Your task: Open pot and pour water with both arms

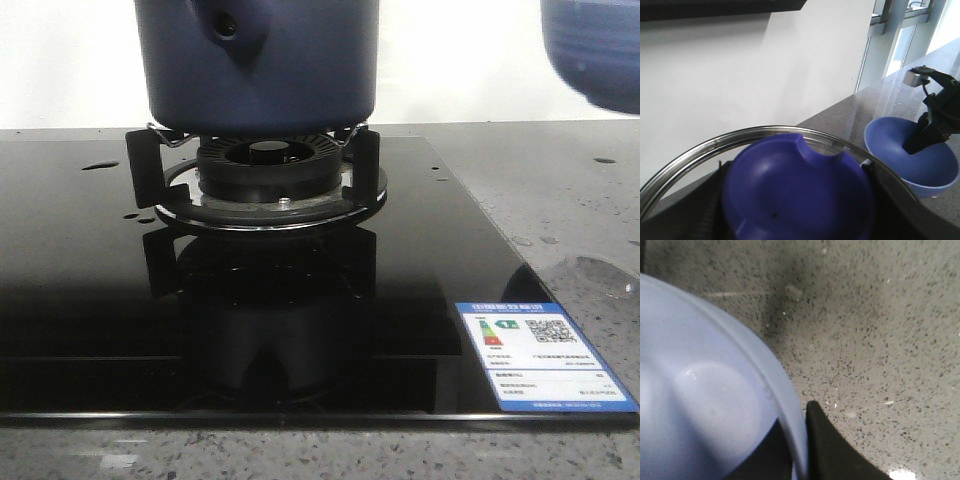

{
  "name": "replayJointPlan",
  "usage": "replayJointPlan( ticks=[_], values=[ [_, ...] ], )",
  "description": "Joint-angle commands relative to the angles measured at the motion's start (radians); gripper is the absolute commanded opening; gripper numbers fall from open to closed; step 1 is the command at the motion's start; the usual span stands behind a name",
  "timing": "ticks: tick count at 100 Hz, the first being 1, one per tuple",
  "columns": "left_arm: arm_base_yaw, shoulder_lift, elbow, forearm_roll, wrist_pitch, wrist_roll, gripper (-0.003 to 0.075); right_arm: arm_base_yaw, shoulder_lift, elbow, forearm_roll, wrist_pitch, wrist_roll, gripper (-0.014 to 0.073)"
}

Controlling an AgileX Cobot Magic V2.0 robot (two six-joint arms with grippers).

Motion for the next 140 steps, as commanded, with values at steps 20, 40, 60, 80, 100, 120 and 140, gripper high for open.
replayJointPlan(
  ticks=[20,40,60,80,100,120,140],
  values=[
    [-0.018,-0.015,-0.039,-0.077,-0.059,0.025,0.0388,-0.006,-0.003,0.038,0.020,-0.055,0.003,-0.0055],
    [-0.018,-0.015,-0.039,-0.077,-0.078,0.025,0.0388,-0.006,-0.001,0.119,0.016,-0.111,0.003,-0.0055],
    [-0.018,-0.015,-0.039,-0.077,-0.091,0.025,0.0388,-0.006,0.000,0.129,0.005,-0.124,0.003,-0.0055],
    [-0.018,-0.015,-0.039,-0.077,-0.091,0.025,0.0388,-0.006,0.011,0.131,0.000,-0.124,0.003,-0.0055],
    [-0.018,-0.015,-0.039,-0.077,-0.091,0.025,0.0388,-0.006,0.011,0.131,-0.010,-0.125,0.003,-0.0055],
    [-0.018,-0.015,-0.039,-0.077,-0.091,0.025,0.0388,-0.006,0.011,0.131,-0.017,-0.123,0.003,-0.0055],
    [-0.018,-0.015,-0.039,-0.077,-0.091,0.025,0.0388,-0.006,0.011,0.131,-0.024,-0.125,0.003,-0.0055]
  ],
)
